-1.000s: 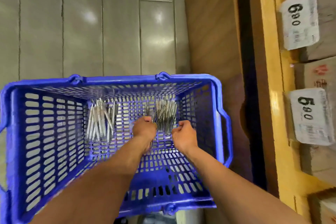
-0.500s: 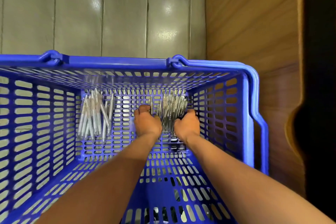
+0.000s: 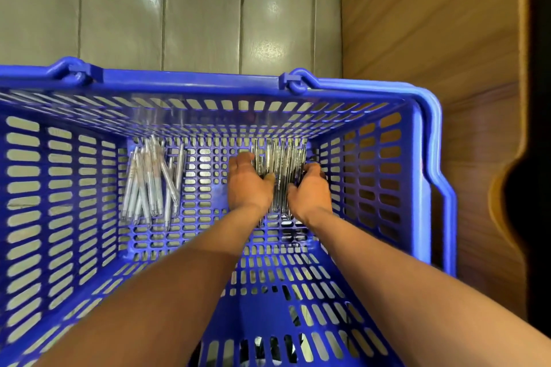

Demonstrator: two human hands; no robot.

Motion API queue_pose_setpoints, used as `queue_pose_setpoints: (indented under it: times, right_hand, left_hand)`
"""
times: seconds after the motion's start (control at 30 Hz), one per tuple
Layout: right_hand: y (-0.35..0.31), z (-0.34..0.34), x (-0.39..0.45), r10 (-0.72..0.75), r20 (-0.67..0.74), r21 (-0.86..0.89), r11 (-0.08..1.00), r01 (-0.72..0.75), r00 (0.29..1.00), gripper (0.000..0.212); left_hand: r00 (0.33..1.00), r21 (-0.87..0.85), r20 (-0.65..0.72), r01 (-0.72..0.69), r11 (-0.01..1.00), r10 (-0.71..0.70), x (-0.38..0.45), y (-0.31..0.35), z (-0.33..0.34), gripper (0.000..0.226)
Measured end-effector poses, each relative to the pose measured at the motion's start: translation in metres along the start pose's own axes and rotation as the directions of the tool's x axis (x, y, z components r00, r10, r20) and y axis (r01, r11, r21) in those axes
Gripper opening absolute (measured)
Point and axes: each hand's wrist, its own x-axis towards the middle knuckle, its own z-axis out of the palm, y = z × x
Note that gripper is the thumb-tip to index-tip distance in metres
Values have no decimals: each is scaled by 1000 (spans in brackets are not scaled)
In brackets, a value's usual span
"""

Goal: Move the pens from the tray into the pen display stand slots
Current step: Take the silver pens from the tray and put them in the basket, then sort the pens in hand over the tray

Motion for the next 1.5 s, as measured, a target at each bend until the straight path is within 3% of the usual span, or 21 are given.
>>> queue_pose_setpoints:
  times: [0.13, 0.27, 0.4, 0.53, 0.6, 0.67, 0.77, 0.87, 1.07, 1.27, 1.5]
  right_hand:
    - [-2, -4, -1, -13, 2, -16, 1000, 13, 1000, 51]
    - [-4, -16, -12, 7, 64, 44, 999, -10, 998, 45]
    - [-3, -37, -32, 24, 136, 123, 992, -41, 990, 44]
    - [-6, -64, -63, 23, 124, 245, 968, -53, 992, 45]
    - [-13, -82, -88, 99, 162, 486, 858, -167, 982, 46]
    - [-22, -107, -123, 154, 255, 699, 653, -292, 955, 44]
    - [-30, -155, -196, 173, 323, 835, 410, -367, 930, 43]
    - [-38, -214, -283, 152, 317, 903, 255, -347, 936, 39]
    - [-42, -345, -451, 123, 191, 981, -45, -187, 974, 29]
    - [0, -439, -602, 185, 34, 962, -274, 18, 982, 31]
    - [87, -490, -722, 323, -176, 928, -260, 266, 930, 32]
  left_hand:
    - [999, 6, 29, -20, 1000, 20, 5, 0, -7, 47]
    - [996, -98, 93, -5, 995, 15, -6, -3, -25, 32]
    - [979, -175, 199, 85, 981, -49, -25, 0, -62, 6]
    - [955, -246, 276, 182, 952, -112, -57, 22, -110, 11]
    - [938, -304, 316, 240, 922, -140, -80, 41, -138, 15]
    - [916, -375, 360, 314, 872, -176, -109, 64, -168, 16]
    - [889, -436, 420, 375, 818, -184, -162, 103, -218, 22]
    - [875, -454, 463, 370, 811, -140, -222, 140, -270, 27]
    - [872, -479, 490, 280, 832, -11, -355, 232, -358, 16]
    - [790, -511, 587, 194, 837, 176, -496, 327, -396, 17]
    - [563, -389, 765, 18, 921, 312, -634, 395, -358, 23]
